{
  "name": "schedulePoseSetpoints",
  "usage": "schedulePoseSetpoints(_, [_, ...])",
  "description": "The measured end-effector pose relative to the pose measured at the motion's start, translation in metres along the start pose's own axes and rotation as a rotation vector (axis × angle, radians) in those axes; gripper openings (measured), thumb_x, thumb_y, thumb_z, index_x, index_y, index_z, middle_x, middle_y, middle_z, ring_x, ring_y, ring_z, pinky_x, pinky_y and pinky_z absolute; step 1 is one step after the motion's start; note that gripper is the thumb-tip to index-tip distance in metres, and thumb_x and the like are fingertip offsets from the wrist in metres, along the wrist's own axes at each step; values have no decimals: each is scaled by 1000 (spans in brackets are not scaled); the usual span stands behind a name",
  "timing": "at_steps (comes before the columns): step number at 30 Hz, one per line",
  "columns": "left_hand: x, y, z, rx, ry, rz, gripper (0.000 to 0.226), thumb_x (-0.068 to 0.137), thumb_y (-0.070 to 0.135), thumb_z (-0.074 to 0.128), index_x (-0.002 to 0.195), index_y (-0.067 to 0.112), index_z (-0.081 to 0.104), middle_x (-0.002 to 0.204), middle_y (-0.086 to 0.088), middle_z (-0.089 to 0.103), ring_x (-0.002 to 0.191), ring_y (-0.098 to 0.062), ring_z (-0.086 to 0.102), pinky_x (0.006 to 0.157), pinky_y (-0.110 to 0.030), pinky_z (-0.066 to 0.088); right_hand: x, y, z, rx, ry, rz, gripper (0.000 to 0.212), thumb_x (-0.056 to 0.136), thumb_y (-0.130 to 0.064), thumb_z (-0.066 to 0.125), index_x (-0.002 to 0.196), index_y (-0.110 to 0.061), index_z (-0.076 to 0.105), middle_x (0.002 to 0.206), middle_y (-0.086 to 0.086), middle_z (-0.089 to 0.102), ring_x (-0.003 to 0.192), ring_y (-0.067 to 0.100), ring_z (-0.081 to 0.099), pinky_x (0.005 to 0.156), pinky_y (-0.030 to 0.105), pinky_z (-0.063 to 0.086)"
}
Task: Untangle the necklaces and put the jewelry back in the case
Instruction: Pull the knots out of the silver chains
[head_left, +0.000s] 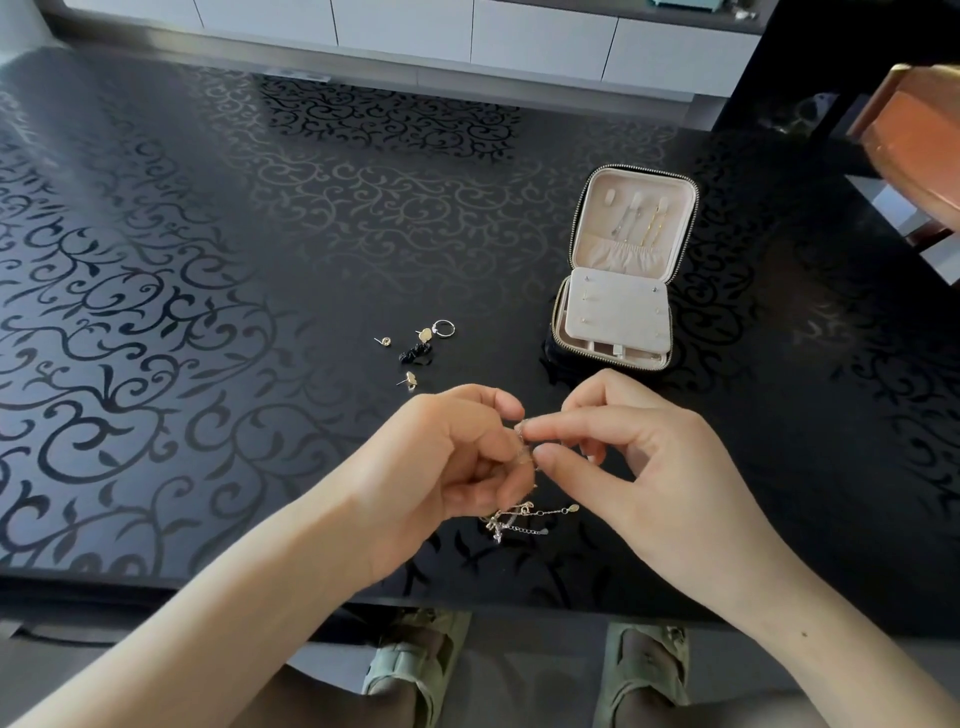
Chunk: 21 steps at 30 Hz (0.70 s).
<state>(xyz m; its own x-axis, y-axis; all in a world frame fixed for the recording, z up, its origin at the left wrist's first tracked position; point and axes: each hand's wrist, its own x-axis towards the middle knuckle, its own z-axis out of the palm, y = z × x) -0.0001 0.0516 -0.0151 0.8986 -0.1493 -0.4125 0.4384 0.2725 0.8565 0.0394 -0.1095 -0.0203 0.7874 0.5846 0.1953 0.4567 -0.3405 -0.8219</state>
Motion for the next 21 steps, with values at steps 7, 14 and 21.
schedulePoseSetpoints(7, [-1, 2, 0, -33, -31, 34, 42, 52, 4, 39, 94, 7, 42, 45, -7, 35, 50, -17, 18, 61, -36, 9, -1, -1, 0, -9, 28, 27, 20, 75, -26, 65, 90, -36, 72, 80, -11, 56, 72, 9, 53, 65, 12, 42])
schedulePoseSetpoints(14, [-3, 2, -1, -139, -85, 76, 40, 55, 4, 41, 95, 7, 44, 46, -5, 32, 74, -30, 12, 46, -24, 21, -1, -2, 1, -26, 55, 32, 8, 73, -29, 66, 77, -35, 71, 74, -9, 57, 69, 11, 53, 61, 15, 43])
schedulePoseSetpoints(21, [-2, 0, 0, -77, -43, 88, 42, 53, 3, 40, 94, 8, 43, 46, -4, 32, 65, -25, 13, 57, -31, 14, -1, -5, 1, -26, 41, 22, 9, 75, -25, 65, 74, -31, 71, 72, -8, 56, 66, 9, 51, 59, 15, 42])
